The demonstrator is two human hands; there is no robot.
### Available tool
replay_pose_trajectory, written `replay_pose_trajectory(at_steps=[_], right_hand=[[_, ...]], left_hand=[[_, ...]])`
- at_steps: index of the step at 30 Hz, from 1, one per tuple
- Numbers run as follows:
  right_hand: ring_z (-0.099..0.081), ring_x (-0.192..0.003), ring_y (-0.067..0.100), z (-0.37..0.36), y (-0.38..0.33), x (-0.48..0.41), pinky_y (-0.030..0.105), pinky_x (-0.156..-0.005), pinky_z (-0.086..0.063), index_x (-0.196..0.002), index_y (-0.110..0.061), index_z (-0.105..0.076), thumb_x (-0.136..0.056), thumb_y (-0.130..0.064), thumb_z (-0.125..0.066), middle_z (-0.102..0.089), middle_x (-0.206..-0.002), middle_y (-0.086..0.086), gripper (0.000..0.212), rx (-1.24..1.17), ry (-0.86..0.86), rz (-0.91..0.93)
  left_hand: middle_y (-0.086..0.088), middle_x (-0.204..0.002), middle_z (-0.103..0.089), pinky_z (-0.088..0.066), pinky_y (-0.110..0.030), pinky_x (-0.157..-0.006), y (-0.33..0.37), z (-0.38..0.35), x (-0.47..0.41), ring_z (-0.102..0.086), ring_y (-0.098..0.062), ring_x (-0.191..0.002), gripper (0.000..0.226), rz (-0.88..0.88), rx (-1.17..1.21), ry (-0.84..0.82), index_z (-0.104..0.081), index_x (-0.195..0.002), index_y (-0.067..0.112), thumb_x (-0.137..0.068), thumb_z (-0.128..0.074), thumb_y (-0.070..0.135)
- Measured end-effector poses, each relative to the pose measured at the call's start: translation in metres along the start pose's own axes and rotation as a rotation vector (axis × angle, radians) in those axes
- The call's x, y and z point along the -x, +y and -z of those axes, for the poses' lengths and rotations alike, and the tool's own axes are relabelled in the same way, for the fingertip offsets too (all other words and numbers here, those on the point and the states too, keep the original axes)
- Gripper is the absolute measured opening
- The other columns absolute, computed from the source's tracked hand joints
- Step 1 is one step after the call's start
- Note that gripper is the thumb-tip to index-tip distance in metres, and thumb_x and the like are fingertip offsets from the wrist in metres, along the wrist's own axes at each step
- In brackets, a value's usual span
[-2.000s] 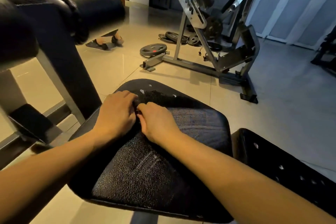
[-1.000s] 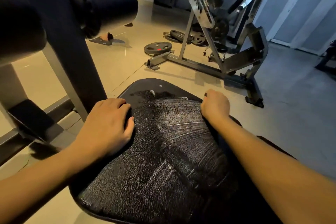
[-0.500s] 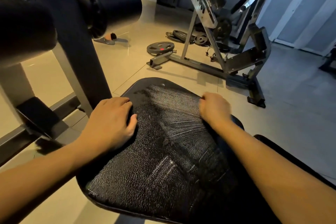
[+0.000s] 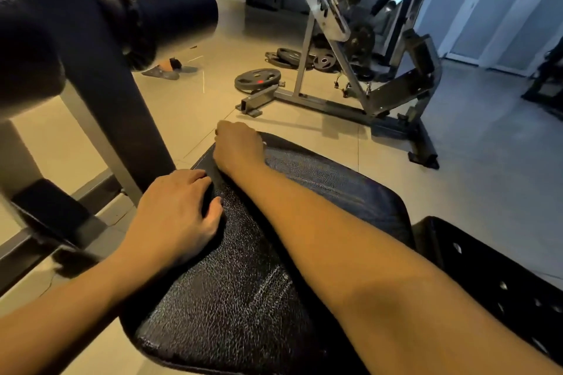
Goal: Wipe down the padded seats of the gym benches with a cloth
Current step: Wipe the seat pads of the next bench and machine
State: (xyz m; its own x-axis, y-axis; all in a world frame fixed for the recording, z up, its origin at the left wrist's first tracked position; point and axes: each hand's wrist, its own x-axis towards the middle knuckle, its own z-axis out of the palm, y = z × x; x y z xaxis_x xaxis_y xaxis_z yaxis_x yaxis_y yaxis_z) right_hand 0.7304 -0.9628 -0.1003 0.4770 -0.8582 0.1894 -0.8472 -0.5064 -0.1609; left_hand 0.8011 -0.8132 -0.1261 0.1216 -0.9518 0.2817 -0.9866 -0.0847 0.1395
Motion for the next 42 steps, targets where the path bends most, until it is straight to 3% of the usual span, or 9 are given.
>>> replay_pose_trajectory(at_steps=[5, 12, 17, 24, 26, 31, 34, 37, 42], right_hand=[[-0.064, -0.103, 0.034, 0.001, 0.075, 0.030, 0.037, -0.074, -0.044, -0.120, -0.014, -0.065, -0.102, -0.021, -0.051, -0.068, -0.112, 0.010, 0.024, 0.037, 0.064, -0.095], [-0.063, -0.087, 0.035, 0.031, 0.231, 0.132, 0.039, -0.070, -0.049, -0.103, -0.012, -0.071, -0.101, -0.022, -0.049, -0.071, -0.099, 0.013, 0.025, 0.156, 0.185, -0.524], [-0.065, -0.093, 0.035, 0.018, 0.172, 0.106, 0.039, -0.074, -0.048, -0.110, -0.011, -0.066, -0.102, -0.022, -0.051, -0.069, -0.103, 0.013, 0.020, 0.120, 0.217, -0.491], [-0.063, -0.108, 0.034, 0.007, 0.005, 0.051, 0.038, -0.077, -0.044, -0.122, -0.015, -0.062, -0.104, -0.028, -0.049, -0.066, -0.118, 0.012, 0.026, -0.014, -0.024, 0.046], [-0.063, -0.107, 0.033, 0.011, 0.034, 0.060, 0.038, -0.077, -0.044, -0.120, -0.017, -0.065, -0.104, -0.028, -0.045, -0.068, -0.116, 0.009, 0.028, -0.032, -0.017, 0.012], [-0.064, -0.098, 0.033, 0.025, 0.190, 0.119, 0.040, -0.079, -0.051, -0.113, -0.018, -0.069, -0.104, -0.031, -0.044, -0.070, -0.109, 0.010, 0.029, 0.116, 0.119, -0.342], [-0.064, -0.092, 0.036, 0.038, 0.235, 0.149, 0.039, -0.073, -0.048, -0.108, -0.014, -0.070, -0.103, -0.028, -0.049, -0.071, -0.103, 0.014, 0.026, 0.196, 0.154, -0.512], [-0.064, -0.090, 0.036, 0.032, 0.220, 0.132, 0.036, -0.067, -0.042, -0.108, -0.011, -0.069, -0.100, -0.020, -0.052, -0.069, -0.101, 0.014, 0.021, 0.244, 0.137, -0.499], [-0.065, -0.101, 0.036, 0.010, 0.116, 0.059, 0.035, -0.070, -0.039, -0.115, -0.010, -0.064, -0.101, -0.018, -0.051, -0.068, -0.110, 0.013, 0.021, 0.110, 0.110, -0.299]], left_hand=[[-0.006, -0.105, -0.070, -0.053, -0.045, -0.085, -0.002, 0.003, 0.001, -0.063, -0.028, -0.098, 0.053, -0.006, -0.003, -0.009, -0.071, -0.099, 0.009, -0.089, -0.037, 0.049], [-0.004, -0.097, -0.065, -0.051, -0.044, -0.083, 0.000, -0.001, 0.001, -0.060, -0.026, -0.092, 0.048, -0.009, -0.033, -0.006, -0.068, -0.095, 0.012, -0.091, -0.036, 0.048], [-0.002, -0.089, -0.063, -0.050, -0.041, -0.076, 0.000, -0.002, 0.001, -0.059, -0.024, -0.083, 0.043, -0.023, -0.022, 0.020, -0.065, -0.088, 0.013, -0.091, -0.037, 0.046], [-0.008, -0.101, -0.072, -0.055, -0.045, -0.083, -0.001, 0.003, 0.002, -0.066, -0.030, -0.095, 0.057, 0.002, 0.009, -0.021, -0.074, -0.097, 0.007, -0.086, -0.035, 0.048], [-0.008, -0.102, -0.072, -0.055, -0.046, -0.083, -0.001, 0.003, 0.002, -0.066, -0.031, -0.096, 0.055, -0.001, 0.002, -0.031, -0.073, -0.096, 0.007, -0.086, -0.035, 0.046], [-0.005, -0.098, -0.069, -0.054, -0.044, -0.083, 0.003, 0.004, 0.001, -0.064, -0.027, -0.092, 0.052, 0.001, -0.009, -0.008, -0.072, -0.095, 0.009, -0.089, -0.035, 0.044], [-0.006, -0.100, -0.070, -0.053, -0.044, -0.086, 0.002, 0.003, 0.001, -0.064, -0.028, -0.094, 0.052, -0.002, -0.016, -0.003, -0.072, -0.098, 0.008, -0.089, -0.035, 0.044], [-0.009, -0.103, -0.071, -0.053, -0.045, -0.087, 0.004, 0.003, 0.002, -0.064, -0.029, -0.096, 0.053, -0.001, -0.021, -0.018, -0.073, -0.099, 0.006, -0.089, -0.036, 0.043], [-0.008, -0.100, -0.071, -0.054, -0.045, -0.085, 0.002, 0.001, 0.000, -0.065, -0.029, -0.094, 0.049, 0.010, -0.015, -0.009, -0.073, -0.095, 0.007, -0.088, -0.039, 0.042]])
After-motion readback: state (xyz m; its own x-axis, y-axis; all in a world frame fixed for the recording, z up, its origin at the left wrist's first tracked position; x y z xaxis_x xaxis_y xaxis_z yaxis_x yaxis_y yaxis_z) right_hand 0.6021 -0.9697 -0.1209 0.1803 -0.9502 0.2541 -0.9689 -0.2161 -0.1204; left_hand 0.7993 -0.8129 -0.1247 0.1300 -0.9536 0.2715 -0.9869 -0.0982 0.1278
